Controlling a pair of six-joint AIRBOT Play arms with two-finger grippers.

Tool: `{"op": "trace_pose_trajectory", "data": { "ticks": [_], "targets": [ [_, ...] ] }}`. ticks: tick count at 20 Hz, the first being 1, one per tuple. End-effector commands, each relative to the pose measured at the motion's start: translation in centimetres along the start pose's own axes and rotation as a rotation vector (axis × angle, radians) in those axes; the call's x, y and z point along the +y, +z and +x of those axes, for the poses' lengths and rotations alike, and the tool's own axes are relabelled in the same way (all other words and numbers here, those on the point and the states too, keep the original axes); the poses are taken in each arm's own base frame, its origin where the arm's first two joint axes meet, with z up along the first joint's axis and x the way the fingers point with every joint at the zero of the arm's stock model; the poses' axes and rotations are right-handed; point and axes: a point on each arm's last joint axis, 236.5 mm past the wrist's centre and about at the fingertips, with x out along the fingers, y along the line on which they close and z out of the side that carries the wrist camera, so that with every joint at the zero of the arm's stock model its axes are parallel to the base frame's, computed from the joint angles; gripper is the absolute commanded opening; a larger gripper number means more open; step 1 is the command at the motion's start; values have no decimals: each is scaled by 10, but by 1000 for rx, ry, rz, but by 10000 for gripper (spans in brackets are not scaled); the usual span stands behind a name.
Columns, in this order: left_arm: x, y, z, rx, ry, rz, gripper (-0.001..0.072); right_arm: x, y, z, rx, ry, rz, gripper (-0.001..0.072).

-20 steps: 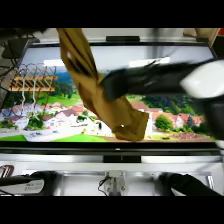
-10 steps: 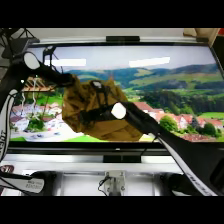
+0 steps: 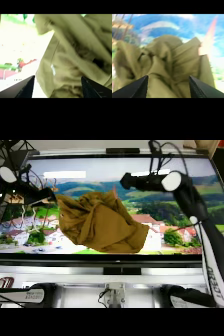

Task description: Fold the shirts.

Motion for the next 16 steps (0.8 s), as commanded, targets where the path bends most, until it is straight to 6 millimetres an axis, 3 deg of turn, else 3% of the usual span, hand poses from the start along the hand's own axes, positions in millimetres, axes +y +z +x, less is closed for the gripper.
{"op": "trace_pose_trajectory", "data": {
  "ticks": [1,4,7,10,15,16],
  "targets": [
    [10,-75,18,183,-32,-57,701,-68,-12,11,150,-80,67,690],
    [-21,-136,59,189,-198,-201,701,-89,-84,42,418,-58,167,690],
    [-23,-175,97,194,-234,-311,701,-93,-135,60,598,-9,221,690],
    [-26,-175,113,141,-229,-321,665,-104,-152,74,638,-21,262,691],
    [-29,-148,116,21,-227,-368,588,-102,-175,103,664,-22,270,690],
    [-28,-145,117,8,-226,-368,442,-101,-182,108,679,-22,279,690]
  ]
}}
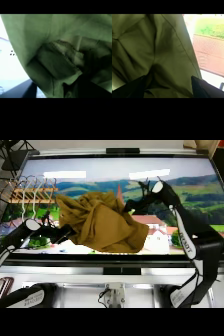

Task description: Fold the shirts.

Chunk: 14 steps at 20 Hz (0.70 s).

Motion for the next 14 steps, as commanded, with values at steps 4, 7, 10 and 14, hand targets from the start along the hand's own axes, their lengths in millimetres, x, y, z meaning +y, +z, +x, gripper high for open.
{"op": "trace_pose_trajectory", "data": {
  "ticks": [4,7,10,14],
  "targets": [
    [-3,23,1,-114,-17,-28,95,-1,-10,39,61,19,38,688],
    [-3,26,0,-124,-17,0,51,4,-14,47,79,30,68,635],
    [-1,28,-1,-131,-12,10,51,10,-26,62,123,31,104,452],
    [-13,47,-17,-166,-24,139,50,39,-23,59,110,131,20,52]
  ]
}}
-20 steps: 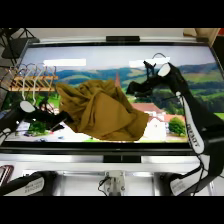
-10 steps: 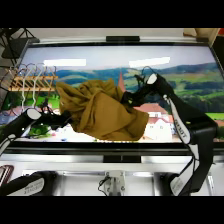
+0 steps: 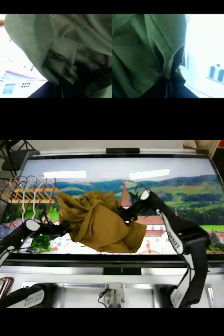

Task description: Fold the shirts.

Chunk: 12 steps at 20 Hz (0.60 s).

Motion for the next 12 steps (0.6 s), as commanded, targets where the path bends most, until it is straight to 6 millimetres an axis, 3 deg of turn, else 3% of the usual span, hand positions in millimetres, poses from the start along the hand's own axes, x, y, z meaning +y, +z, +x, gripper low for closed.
{"op": "trace_pose_trajectory", "data": {
  "ticks": [1,3,4,7,10,12],
  "targets": [
    [-19,30,-19,-49,-31,132,49,29,7,-18,-41,85,-106,51],
    [-58,68,-52,-126,-87,216,49,44,30,-69,-166,89,-168,50],
    [-86,91,-76,-187,-125,275,49,56,42,-105,-249,96,-198,51],
    [-181,143,-171,-402,-264,418,49,94,56,-237,-534,110,-291,51],
    [-278,159,-298,-657,-450,556,49,112,24,-358,-782,67,-348,51],
    [-329,142,-376,-780,-610,608,49,113,-15,-424,-921,2,-342,51]
  ]
}}
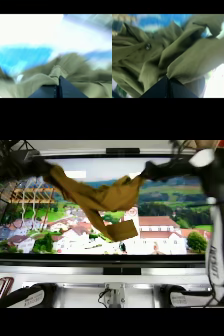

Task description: Fold the shirts.

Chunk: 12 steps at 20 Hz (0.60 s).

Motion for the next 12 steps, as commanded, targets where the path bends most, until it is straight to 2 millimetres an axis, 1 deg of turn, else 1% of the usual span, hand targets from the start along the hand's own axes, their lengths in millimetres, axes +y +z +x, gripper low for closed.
{"op": "trace_pose_trajectory", "data": {
  "ticks": [1,2,3,4,5,6,7,8,10,12],
  "targets": [
    [-118,96,-74,-262,-231,102,49,28,35,-133,-250,-123,-81,51],
    [-139,105,-89,-293,-273,124,50,37,33,-167,-302,-168,-104,51],
    [-151,106,-97,-297,-294,143,49,44,26,-194,-332,-216,-114,51],
    [-154,99,-97,-265,-298,155,50,47,11,-216,-329,-281,-117,51],
    [-147,82,-89,-191,-274,177,50,49,-11,-227,-286,-321,-116,51],
    [-127,55,-76,-75,-208,214,49,49,-39,-229,-205,-348,-97,51],
    [-101,26,-64,48,-128,224,49,50,-68,-221,-117,-340,-65,51],
    [-70,-9,-51,182,-47,207,49,51,-100,-204,-25,-313,-29,51],
    [-12,-76,-33,399,82,173,49,52,-174,-150,168,-228,34,51],
    [39,-142,-22,565,185,130,49,49,-266,-82,359,-158,104,53]
  ]
}}
